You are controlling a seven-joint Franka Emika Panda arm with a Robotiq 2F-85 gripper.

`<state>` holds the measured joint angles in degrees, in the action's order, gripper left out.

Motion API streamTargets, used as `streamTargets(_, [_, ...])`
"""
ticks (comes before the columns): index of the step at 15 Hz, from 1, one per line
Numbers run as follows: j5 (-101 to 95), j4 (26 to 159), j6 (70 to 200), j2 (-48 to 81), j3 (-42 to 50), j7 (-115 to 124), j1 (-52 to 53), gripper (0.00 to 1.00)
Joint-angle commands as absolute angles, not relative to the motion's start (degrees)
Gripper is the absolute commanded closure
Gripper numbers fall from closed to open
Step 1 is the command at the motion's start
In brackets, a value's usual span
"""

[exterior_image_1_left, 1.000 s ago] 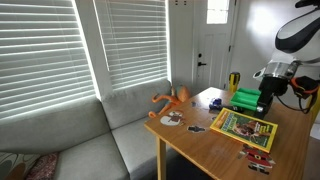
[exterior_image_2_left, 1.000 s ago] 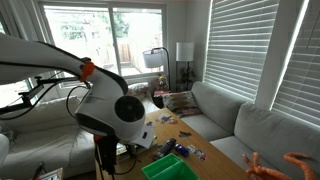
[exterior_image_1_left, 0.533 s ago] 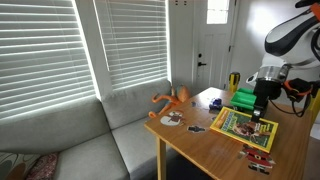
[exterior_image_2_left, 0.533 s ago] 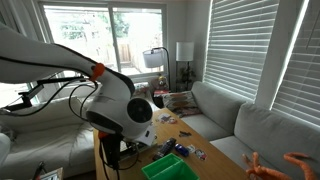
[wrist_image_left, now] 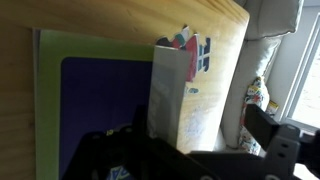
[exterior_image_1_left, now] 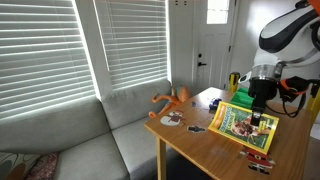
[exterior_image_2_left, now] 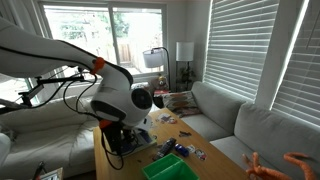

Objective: Open the book

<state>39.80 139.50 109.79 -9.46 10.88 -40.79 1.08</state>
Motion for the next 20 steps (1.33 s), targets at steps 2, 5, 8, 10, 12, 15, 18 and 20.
streamTargets(2, [42.5,138.3,110.0,-9.1,7.7,-44.6,0.9,0.00])
streamTargets(5, [42.0,138.2,110.3,-10.3,6.0,-44.5,1.1,0.00])
streamTargets(8, [41.3,137.8,110.7,-11.2,4.6,-43.3,1.2,0.00])
streamTargets(10, [40.5,137.4,111.3,-11.8,3.8,-41.7,1.3,0.00])
streamTargets(12, [40.5,137.1,112.2,-12.8,3.2,-40.7,1.3,0.00])
streamTargets(15, [41.9,136.5,113.7,-13.2,2.9,-41.2,1.7,0.00])
streamTargets(18, [43.8,136.0,116.3,-12.7,2.8,-42.3,2.3,0.00])
streamTargets(20, [45.5,135.7,117.8,-12.0,2.3,-42.2,2.9,0.00])
